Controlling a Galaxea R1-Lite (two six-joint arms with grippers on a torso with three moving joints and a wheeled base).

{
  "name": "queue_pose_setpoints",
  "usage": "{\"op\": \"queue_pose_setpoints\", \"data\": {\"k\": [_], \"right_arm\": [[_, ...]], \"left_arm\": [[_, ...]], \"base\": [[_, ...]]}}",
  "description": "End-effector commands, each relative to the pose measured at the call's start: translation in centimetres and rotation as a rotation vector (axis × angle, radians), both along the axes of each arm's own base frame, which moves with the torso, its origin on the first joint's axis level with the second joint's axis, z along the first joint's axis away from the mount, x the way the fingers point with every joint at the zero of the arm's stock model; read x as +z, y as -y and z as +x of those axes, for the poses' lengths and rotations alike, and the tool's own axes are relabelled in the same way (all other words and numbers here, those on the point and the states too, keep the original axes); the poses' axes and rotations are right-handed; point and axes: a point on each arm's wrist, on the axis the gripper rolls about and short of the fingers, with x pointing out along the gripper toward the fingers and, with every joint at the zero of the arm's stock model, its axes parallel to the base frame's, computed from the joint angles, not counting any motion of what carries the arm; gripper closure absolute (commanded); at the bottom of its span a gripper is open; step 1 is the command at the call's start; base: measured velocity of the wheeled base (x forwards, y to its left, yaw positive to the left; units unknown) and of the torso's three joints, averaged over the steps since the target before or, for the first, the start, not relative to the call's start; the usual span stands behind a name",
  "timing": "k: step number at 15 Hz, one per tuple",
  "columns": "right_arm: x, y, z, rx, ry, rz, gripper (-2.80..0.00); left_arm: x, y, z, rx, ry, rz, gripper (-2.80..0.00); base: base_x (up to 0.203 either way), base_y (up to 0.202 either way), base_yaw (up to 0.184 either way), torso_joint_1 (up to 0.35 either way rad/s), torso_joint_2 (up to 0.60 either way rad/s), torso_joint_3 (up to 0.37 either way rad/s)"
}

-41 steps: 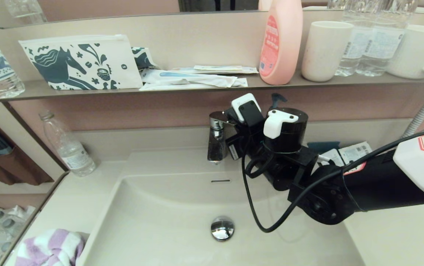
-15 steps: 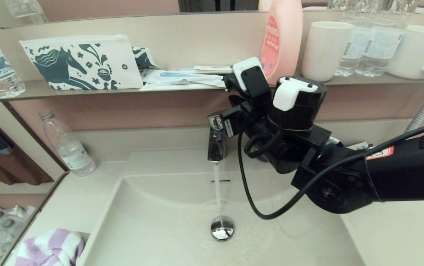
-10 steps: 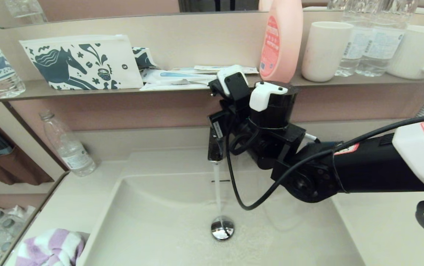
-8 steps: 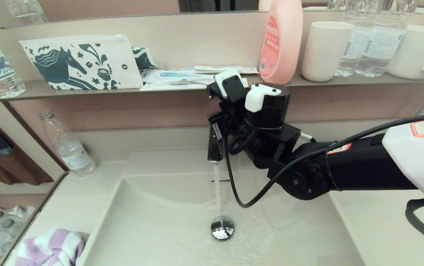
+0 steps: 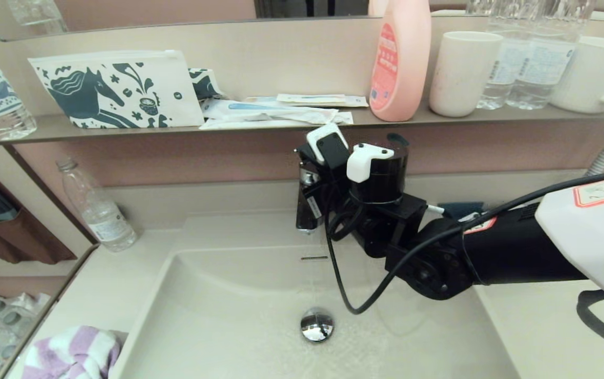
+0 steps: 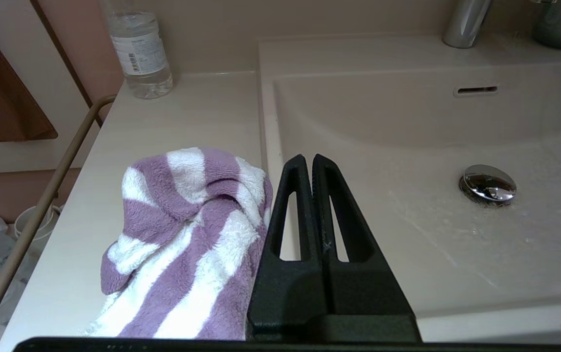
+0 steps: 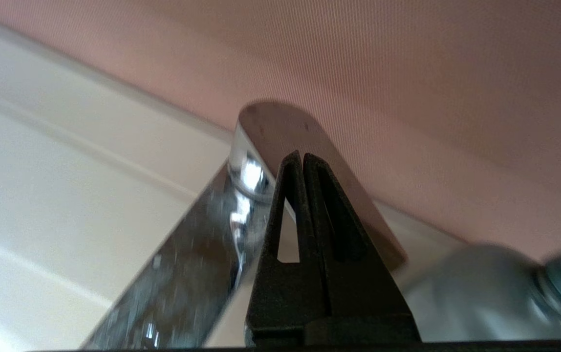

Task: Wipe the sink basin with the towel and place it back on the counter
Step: Pick up the cloth

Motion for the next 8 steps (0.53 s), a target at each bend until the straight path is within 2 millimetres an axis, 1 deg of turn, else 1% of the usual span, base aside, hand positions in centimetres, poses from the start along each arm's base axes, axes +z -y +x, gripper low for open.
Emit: {"op": "queue_pose_setpoints", "data": {"k": [1, 3, 5, 6, 7, 8], "right_arm": [[0.3, 0.6, -0.6, -0.004, -0.004, -0.007, 0.0], [1.2, 0.9, -1.1, -0.004, 0.011, 0.009, 0.0], [3.1, 1.3, -2.1, 0.008, 0.041, 0.04, 0.0], [3.7, 1.4, -2.8, 0.017, 0.047, 0.046, 0.0], [3.8, 1.6, -3.5, 0.025, 0.04, 0.04, 0.0], [2.9, 2.0, -4.4, 0.035, 0.011, 0.011, 0.0]], "left_arm": [[0.0, 0.0, 0.0, -0.001, 0.001, 0.0, 0.0], [0.0, 0.0, 0.0, 0.0, 0.001, 0.0, 0.0], [0.0, 0.0, 0.0, 0.0, 0.001, 0.0, 0.0], [0.0, 0.0, 0.0, 0.0, 0.001, 0.0, 0.0], [0.0, 0.0, 0.0, 0.0, 0.001, 0.0, 0.0], [0.0, 0.0, 0.0, 0.0, 0.001, 0.0, 0.0]], "base": [[0.0, 0.0, 0.0, 0.0, 0.0, 0.0], [0.0, 0.0, 0.0, 0.0, 0.0, 0.0], [0.0, 0.0, 0.0, 0.0, 0.0, 0.0], [0.0, 0.0, 0.0, 0.0, 0.0, 0.0], [0.0, 0.0, 0.0, 0.0, 0.0, 0.0], [0.0, 0.0, 0.0, 0.0, 0.0, 0.0]]}}
